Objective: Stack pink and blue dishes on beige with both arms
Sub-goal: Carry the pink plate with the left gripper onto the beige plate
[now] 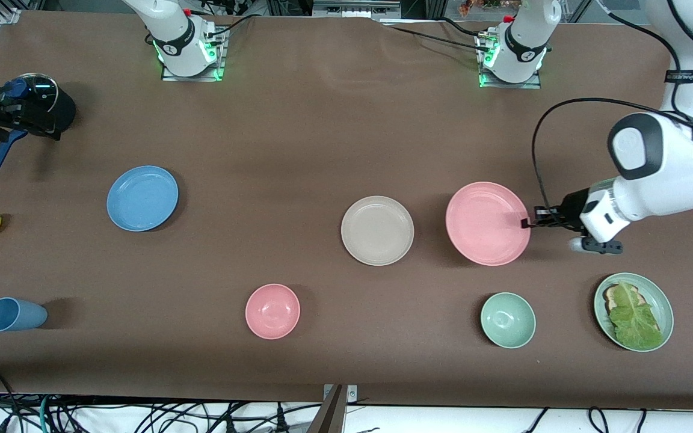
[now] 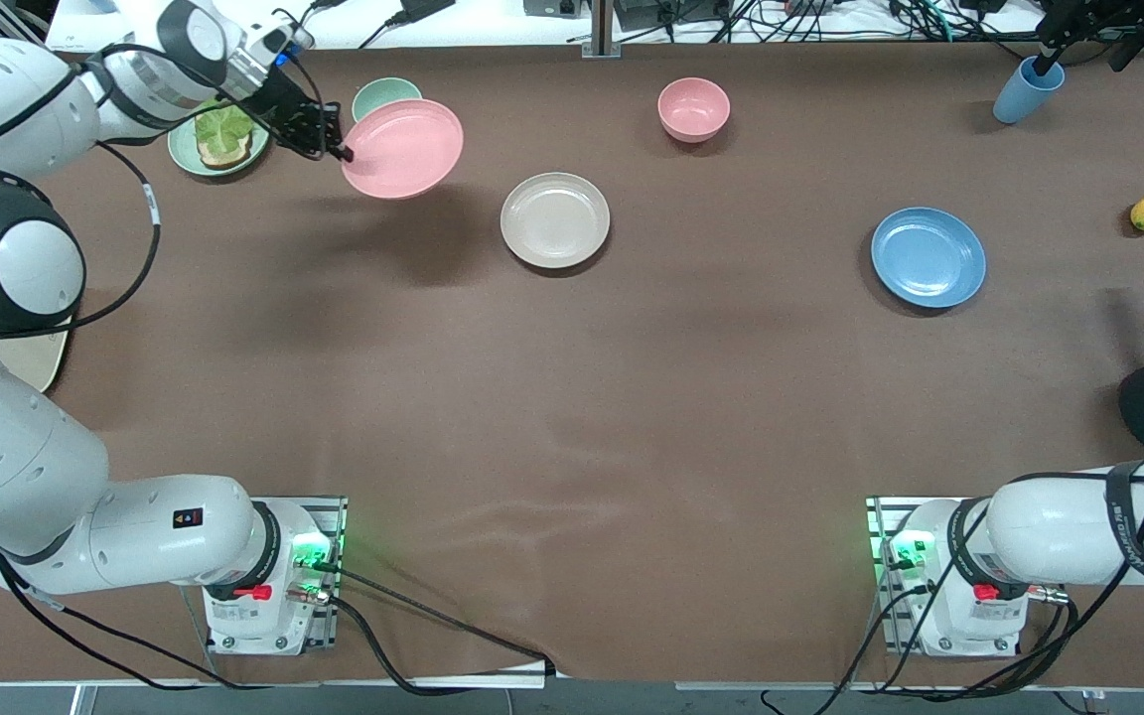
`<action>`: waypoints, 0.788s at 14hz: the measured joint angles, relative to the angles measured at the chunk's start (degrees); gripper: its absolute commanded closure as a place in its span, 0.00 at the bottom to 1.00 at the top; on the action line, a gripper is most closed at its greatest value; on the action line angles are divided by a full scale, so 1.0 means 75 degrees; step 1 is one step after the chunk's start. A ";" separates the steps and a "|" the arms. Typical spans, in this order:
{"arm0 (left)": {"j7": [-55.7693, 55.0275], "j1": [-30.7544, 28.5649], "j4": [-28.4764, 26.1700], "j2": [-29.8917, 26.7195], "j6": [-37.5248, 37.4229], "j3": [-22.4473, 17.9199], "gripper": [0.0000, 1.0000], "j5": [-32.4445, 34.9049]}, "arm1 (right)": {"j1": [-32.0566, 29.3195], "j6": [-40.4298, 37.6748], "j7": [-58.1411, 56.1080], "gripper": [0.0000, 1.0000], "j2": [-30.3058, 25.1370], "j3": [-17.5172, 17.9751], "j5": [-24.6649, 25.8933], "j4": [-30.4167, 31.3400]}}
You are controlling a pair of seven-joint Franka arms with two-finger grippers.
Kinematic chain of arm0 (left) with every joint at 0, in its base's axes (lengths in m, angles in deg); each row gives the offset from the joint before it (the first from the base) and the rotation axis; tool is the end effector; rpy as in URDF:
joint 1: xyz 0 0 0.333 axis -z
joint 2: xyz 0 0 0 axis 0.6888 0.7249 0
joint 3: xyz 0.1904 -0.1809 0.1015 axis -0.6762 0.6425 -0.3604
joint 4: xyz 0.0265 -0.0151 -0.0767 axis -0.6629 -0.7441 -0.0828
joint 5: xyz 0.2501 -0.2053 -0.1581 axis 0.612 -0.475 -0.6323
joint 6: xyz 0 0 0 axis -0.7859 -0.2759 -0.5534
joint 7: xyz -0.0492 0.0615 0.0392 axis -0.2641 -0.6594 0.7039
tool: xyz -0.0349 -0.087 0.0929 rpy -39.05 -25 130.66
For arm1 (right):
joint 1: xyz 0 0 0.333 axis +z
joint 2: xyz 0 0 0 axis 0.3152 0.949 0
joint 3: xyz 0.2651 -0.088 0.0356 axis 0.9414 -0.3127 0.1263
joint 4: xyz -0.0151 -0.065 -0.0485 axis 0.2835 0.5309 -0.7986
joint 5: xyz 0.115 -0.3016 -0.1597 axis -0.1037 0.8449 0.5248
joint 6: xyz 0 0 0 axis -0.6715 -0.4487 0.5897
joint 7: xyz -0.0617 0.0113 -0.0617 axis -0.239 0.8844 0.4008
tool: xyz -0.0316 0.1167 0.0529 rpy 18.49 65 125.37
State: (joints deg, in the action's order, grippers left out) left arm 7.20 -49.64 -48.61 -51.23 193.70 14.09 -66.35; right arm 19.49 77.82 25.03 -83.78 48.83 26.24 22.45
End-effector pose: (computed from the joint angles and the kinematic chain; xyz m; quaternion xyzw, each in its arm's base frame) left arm 0.5702 -0.0573 0.3011 0.9745 0.0260 -0.0395 0.2193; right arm 0.5065 -0.0336 0.5324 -0.9985 -0.0259 0.0492 0.0023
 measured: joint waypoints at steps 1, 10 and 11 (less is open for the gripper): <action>-0.0324 0.0208 0.0029 0.0003 0.0020 0.0005 1.00 0.0001 | 0.0000 0.0000 0.0000 0.00 0.0000 0.0000 0.0000 0.0000; -0.2564 0.1700 0.0239 0.0236 0.0639 0.0017 1.00 0.0003 | 0.0000 0.0000 0.0000 0.00 0.0000 -0.0001 0.0000 0.0000; -0.2756 0.1847 0.0241 0.0303 0.0774 0.0018 1.00 0.0003 | 0.0000 0.0000 0.0000 0.00 0.0000 -0.0001 0.0000 0.0000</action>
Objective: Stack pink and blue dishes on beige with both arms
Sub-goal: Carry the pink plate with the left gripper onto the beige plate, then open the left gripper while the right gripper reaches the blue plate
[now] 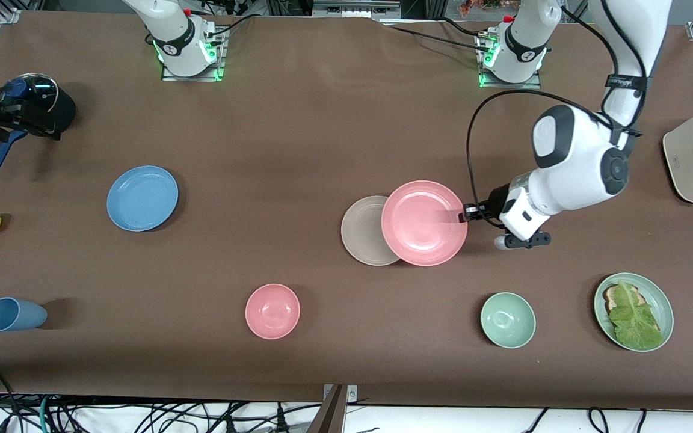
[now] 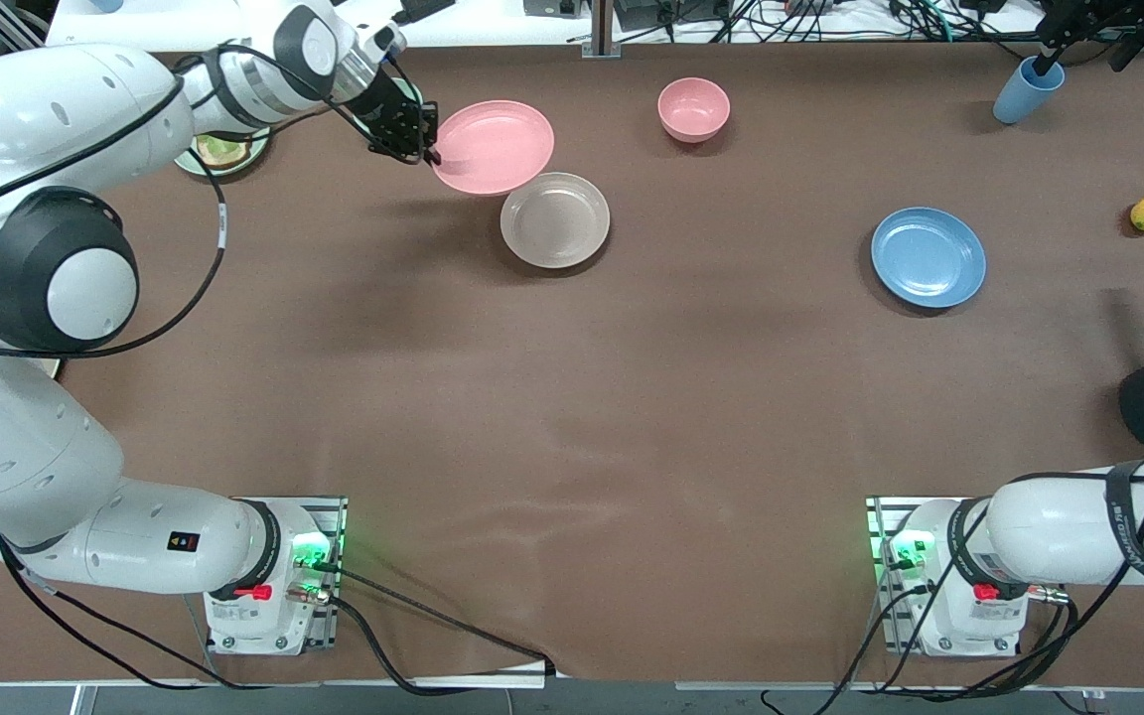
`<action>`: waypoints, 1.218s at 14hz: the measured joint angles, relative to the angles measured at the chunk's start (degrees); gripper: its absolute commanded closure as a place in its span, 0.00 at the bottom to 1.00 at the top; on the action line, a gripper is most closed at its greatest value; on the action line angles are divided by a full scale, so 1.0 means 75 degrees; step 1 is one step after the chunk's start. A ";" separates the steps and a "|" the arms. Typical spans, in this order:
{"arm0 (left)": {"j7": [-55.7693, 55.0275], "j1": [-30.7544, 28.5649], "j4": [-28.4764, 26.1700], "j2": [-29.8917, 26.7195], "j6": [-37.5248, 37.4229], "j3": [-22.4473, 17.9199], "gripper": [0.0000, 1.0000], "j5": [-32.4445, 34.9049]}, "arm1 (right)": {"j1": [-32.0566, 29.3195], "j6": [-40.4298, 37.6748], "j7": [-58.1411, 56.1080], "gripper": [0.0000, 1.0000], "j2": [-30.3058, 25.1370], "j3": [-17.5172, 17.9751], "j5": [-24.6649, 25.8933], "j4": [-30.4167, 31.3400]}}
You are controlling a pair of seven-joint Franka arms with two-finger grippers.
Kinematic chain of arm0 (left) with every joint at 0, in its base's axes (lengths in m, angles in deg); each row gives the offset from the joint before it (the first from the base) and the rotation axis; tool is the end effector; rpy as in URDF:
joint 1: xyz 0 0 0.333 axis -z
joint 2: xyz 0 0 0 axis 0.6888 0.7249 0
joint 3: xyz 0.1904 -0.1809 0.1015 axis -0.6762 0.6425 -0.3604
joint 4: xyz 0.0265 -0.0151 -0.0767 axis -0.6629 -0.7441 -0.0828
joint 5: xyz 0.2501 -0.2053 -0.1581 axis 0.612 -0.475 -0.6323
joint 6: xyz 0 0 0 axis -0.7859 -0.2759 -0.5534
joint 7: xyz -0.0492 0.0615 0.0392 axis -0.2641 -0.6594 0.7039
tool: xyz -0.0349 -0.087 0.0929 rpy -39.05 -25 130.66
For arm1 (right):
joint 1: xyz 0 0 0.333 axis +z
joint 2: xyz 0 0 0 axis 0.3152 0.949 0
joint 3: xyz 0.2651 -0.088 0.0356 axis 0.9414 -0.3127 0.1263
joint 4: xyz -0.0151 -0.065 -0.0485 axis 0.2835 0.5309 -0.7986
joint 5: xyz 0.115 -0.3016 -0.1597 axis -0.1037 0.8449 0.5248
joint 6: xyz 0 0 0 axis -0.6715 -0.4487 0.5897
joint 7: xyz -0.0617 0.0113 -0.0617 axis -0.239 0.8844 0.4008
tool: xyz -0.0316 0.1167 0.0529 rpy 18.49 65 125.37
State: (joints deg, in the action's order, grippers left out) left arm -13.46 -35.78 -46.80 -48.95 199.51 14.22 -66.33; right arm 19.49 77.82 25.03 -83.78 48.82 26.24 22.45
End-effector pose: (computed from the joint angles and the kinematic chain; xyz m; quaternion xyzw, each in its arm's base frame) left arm 0.5610 -0.1919 0.2980 0.9726 0.0950 -0.0582 0.2043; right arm 0.5065 -0.0337 0.5324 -0.9985 -0.0258 0.0492 0.0023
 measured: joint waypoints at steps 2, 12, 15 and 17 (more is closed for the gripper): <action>-0.0340 0.0260 0.0005 0.0136 0.0301 0.0001 1.00 0.0000 | 0.0000 0.0000 0.0000 0.00 0.0000 0.0000 0.0000 0.0000; -0.1306 0.1281 0.0002 0.0973 0.1793 0.0000 1.00 0.0000 | -0.0001 0.0000 0.0000 0.00 0.0000 -0.0002 0.0000 0.0000; -0.1310 0.1415 -0.0081 0.1129 0.2019 -0.0005 1.00 0.0036 | -0.0002 0.0000 0.0000 0.00 0.0000 -0.0002 0.0000 0.0000; -0.1326 0.1490 -0.0242 0.1141 0.2196 -0.0004 1.00 0.0382 | -0.0002 0.0000 0.0000 0.00 0.0000 -0.0002 0.0000 0.0000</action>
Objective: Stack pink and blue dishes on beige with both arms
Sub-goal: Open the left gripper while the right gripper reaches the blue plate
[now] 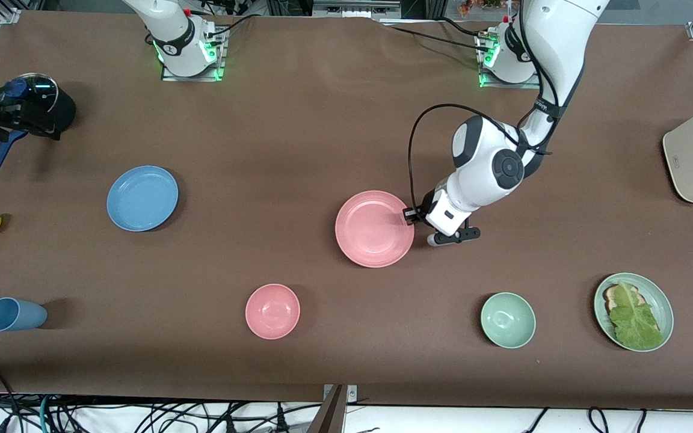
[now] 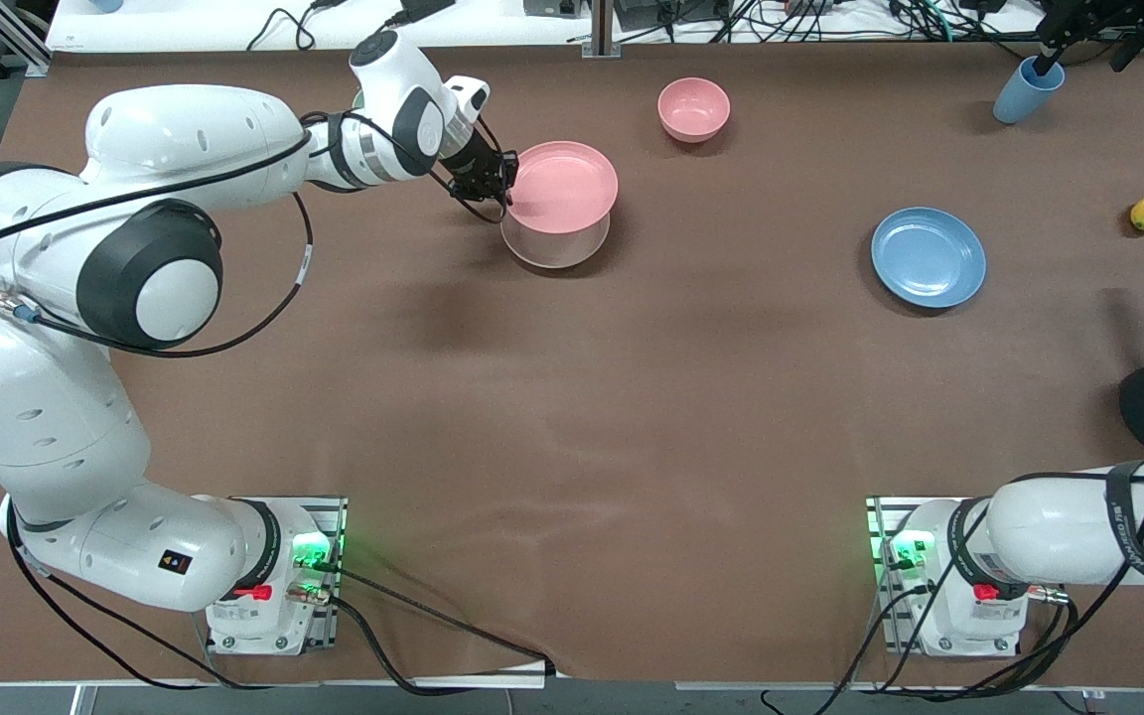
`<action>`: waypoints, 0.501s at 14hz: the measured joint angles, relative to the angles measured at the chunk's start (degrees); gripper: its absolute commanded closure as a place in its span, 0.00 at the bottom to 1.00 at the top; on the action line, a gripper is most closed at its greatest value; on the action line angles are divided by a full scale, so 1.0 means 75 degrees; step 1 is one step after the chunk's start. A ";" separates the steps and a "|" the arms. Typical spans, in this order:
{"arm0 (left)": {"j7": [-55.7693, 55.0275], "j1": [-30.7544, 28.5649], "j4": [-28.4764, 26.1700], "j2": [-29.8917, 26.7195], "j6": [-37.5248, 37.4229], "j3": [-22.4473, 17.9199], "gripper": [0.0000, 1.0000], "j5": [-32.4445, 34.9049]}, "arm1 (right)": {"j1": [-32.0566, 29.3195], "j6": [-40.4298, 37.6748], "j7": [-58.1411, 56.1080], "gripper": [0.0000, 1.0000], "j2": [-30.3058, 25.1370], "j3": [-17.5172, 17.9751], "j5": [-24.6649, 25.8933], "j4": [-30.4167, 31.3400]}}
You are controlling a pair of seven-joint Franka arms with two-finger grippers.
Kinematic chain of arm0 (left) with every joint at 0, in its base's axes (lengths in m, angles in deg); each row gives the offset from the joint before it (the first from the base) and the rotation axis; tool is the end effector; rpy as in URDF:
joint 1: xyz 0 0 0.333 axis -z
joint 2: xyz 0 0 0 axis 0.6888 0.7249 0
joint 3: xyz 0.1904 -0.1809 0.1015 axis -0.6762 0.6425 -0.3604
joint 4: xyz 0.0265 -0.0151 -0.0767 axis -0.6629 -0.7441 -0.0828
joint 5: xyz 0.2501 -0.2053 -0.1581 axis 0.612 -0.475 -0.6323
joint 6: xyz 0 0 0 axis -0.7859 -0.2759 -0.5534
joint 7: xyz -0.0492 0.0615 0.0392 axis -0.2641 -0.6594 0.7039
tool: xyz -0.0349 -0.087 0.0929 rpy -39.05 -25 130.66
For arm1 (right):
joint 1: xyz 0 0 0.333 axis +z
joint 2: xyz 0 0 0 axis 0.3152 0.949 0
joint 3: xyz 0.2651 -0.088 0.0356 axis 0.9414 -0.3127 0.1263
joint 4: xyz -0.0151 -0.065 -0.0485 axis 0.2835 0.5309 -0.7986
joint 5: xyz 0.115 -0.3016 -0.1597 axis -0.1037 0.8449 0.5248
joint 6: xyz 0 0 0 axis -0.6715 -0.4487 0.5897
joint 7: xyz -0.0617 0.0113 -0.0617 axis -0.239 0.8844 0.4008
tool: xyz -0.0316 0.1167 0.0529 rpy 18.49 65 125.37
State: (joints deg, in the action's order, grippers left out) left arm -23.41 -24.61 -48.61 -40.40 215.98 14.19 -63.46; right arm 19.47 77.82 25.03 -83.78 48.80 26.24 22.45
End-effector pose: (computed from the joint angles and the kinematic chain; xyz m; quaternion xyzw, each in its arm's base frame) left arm 0.5338 -0.2852 0.2187 0.9782 0.1117 -0.0304 0.1724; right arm 0.5065 -0.0340 0.5324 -0.9985 -0.0254 0.0492 0.0023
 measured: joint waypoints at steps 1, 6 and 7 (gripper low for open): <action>-0.0007 0.0009 -0.0077 0.0001 0.0048 0.0000 1.00 0.0140 | 0.0000 0.0000 0.0000 0.00 0.0000 0.0000 0.0000 0.0000; 0.0001 0.0013 -0.0505 0.0000 0.0603 -0.0006 1.00 0.0230 | 0.0000 0.0000 0.0000 0.00 0.0000 0.0000 0.0000 0.0000; 0.0001 0.0014 -0.0573 0.0000 0.0683 -0.0006 1.00 0.0230 | 0.0000 0.0000 0.0000 0.00 0.0000 -0.0001 0.0000 0.0000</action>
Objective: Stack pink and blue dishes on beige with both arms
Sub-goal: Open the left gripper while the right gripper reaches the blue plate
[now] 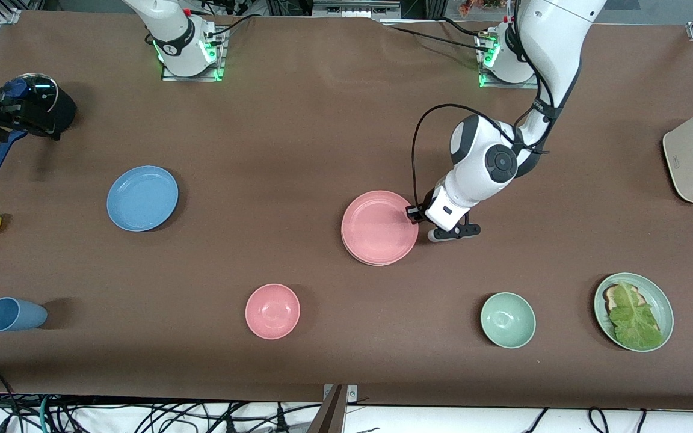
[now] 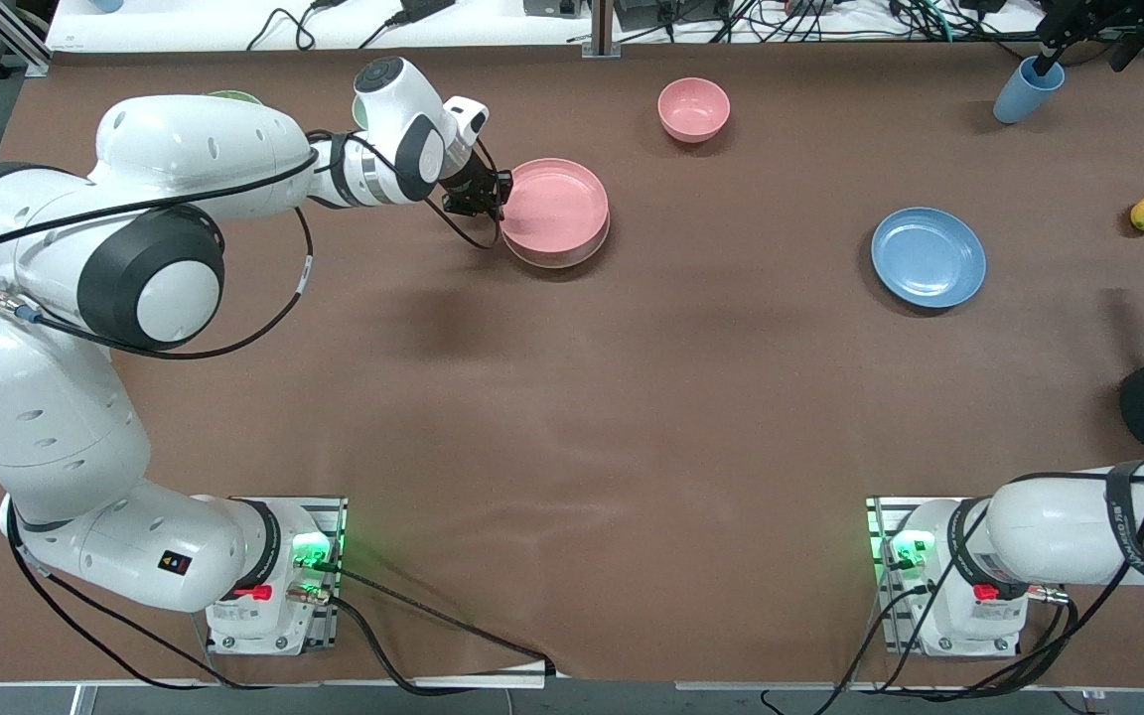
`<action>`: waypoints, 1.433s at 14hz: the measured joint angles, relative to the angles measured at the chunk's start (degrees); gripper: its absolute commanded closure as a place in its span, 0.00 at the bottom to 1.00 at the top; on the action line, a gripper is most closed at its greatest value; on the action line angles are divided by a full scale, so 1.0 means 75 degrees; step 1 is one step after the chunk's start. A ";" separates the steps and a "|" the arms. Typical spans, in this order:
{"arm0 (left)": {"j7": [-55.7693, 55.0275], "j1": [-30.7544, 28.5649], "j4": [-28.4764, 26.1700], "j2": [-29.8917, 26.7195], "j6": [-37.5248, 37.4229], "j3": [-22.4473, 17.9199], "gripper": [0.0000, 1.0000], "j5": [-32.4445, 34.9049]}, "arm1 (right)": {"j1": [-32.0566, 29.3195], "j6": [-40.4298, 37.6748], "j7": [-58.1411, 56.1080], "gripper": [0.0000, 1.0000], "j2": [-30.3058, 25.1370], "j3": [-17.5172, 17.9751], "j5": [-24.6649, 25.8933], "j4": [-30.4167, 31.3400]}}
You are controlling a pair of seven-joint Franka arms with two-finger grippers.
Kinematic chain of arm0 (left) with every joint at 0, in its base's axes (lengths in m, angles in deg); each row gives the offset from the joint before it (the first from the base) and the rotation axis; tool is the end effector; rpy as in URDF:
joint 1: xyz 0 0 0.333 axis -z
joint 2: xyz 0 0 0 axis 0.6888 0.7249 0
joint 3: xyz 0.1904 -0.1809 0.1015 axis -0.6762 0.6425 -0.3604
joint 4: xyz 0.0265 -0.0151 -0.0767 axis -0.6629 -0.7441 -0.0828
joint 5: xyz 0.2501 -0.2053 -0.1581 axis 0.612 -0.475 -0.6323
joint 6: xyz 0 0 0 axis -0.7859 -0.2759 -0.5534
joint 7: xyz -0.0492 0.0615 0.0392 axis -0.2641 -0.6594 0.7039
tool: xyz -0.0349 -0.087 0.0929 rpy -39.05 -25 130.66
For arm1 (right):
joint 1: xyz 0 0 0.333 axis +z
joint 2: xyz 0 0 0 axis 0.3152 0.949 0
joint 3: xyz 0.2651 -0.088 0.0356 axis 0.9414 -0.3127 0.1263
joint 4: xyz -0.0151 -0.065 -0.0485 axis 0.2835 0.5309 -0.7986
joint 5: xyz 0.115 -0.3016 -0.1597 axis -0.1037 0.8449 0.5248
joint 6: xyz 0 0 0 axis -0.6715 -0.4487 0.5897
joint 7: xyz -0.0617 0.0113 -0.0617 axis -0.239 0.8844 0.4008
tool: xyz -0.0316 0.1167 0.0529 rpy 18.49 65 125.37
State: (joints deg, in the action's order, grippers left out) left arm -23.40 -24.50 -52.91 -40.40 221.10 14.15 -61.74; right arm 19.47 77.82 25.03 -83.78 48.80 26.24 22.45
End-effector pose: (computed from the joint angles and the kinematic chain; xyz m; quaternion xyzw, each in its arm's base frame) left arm 0.5218 -0.2754 0.1972 0.9817 0.1094 -0.0149 0.1552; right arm 0.5065 -0.0340 0.5324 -0.9985 -0.0254 0.0492 0.0023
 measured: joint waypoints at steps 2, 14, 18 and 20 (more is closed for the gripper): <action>0.0000 0.0001 -0.0050 0.0000 0.0046 0.0000 1.00 0.0000 | 0.0000 0.0000 0.0000 0.00 0.0000 0.0000 0.0000 0.0000; 0.0000 0.0019 -0.0099 0.0003 0.0132 -0.0003 0.92 0.0000 | 0.0000 -0.0049 0.0029 0.00 0.0128 -0.0001 0.0000 0.0054; 0.0000 0.0021 -0.0099 0.0004 0.0170 -0.0011 0.73 0.0001 | -0.0014 0.0105 0.0042 0.00 0.0787 -0.0073 -0.0001 0.0447; 0.0000 0.0022 -0.0098 0.0004 0.0183 -0.0023 0.72 0.0001 | -0.0024 0.0700 -0.0007 0.00 0.1149 -0.0300 -0.0002 0.0872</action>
State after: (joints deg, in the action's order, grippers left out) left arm -23.39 -24.34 -53.64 -40.37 222.47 13.98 -61.73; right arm 19.29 83.07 24.98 -75.16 46.55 26.23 28.99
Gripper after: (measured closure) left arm 0.771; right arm 0.000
